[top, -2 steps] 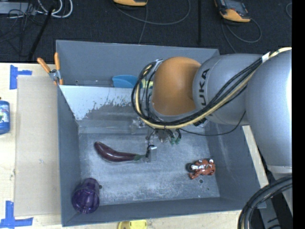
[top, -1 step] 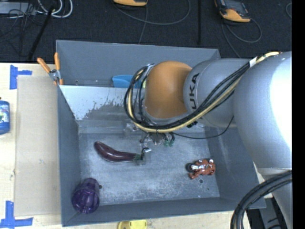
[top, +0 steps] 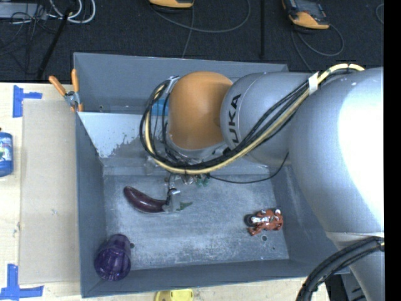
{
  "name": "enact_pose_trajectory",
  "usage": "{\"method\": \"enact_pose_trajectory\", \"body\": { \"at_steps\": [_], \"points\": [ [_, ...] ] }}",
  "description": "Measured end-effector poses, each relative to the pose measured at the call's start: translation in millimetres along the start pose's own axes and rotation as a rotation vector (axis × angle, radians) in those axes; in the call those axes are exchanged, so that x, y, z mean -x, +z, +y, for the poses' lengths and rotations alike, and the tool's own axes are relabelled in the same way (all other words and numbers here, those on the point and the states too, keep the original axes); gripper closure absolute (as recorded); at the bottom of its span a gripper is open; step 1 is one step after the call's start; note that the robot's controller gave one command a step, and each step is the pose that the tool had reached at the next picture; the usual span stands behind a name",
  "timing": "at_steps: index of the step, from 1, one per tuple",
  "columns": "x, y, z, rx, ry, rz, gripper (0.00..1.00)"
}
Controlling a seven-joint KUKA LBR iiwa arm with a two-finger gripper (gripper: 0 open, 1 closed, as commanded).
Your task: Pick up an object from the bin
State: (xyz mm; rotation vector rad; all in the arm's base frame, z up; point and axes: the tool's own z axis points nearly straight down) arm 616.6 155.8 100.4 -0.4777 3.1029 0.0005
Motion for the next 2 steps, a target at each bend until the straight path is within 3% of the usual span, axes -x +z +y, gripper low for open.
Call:
{"method": "enact_pose_trajectory", "body": {
  "at_steps": [1, 2],
  "points": [
    [3.4, 0, 28, 0.002, -0.032, 0.0, 0.0],
    [-2.8, 31, 15, 0.001, -0.198, 0.002, 1.0]
  ]
}}
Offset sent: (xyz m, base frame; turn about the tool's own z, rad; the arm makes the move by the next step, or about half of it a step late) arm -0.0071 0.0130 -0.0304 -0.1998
